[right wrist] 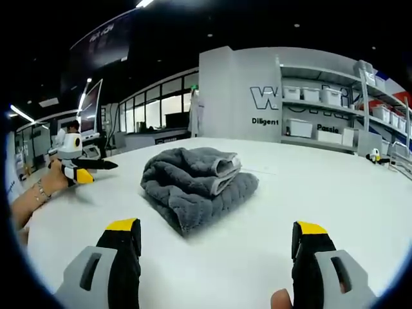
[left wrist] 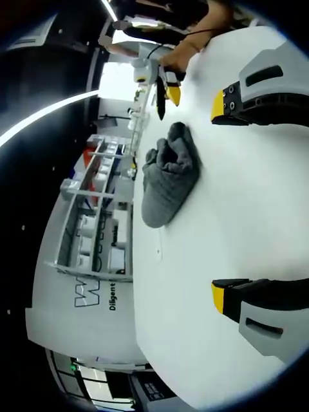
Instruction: Open the folded towel by lifting each exposed corner and separating the folded layers until the towel lies flat within the target outline without major curled edges
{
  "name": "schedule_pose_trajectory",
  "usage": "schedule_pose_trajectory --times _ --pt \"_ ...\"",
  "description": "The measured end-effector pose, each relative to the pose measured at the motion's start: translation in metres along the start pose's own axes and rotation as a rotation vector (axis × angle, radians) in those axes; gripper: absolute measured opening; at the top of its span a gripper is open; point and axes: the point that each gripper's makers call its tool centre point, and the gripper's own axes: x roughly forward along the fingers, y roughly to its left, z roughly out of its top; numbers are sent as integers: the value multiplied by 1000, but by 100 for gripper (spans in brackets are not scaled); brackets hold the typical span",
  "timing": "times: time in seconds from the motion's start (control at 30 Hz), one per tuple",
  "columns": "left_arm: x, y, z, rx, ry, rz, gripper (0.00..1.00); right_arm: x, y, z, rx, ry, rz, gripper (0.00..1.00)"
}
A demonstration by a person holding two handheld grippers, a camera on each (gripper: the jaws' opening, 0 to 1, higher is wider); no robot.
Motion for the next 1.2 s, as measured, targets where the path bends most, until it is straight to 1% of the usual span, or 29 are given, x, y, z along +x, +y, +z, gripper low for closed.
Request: schedule_pose_trajectory --times 0.47,0.6,0.63,0.77,1.13,1.2 --pt "-1 1 0 5 4 7 98 -5 2 5 12 -23 7 99" --pt "-1 0 -1 6 8 5 98 -6 3 8 19 -38 13 99" --pt "-3 2 2 16 0 10 97 -6 4 8 28 -45 23 98" --pt "-4 2 5 8 -11 9 97 -7 5 12 28 -58 26 96" --pt "-3 2 9 12 -14 0 97 -4 11 10 0 -37 45 95" --pt "-6 1 12 17 -24 0 97 -5 12 10 -1 -38 46 95"
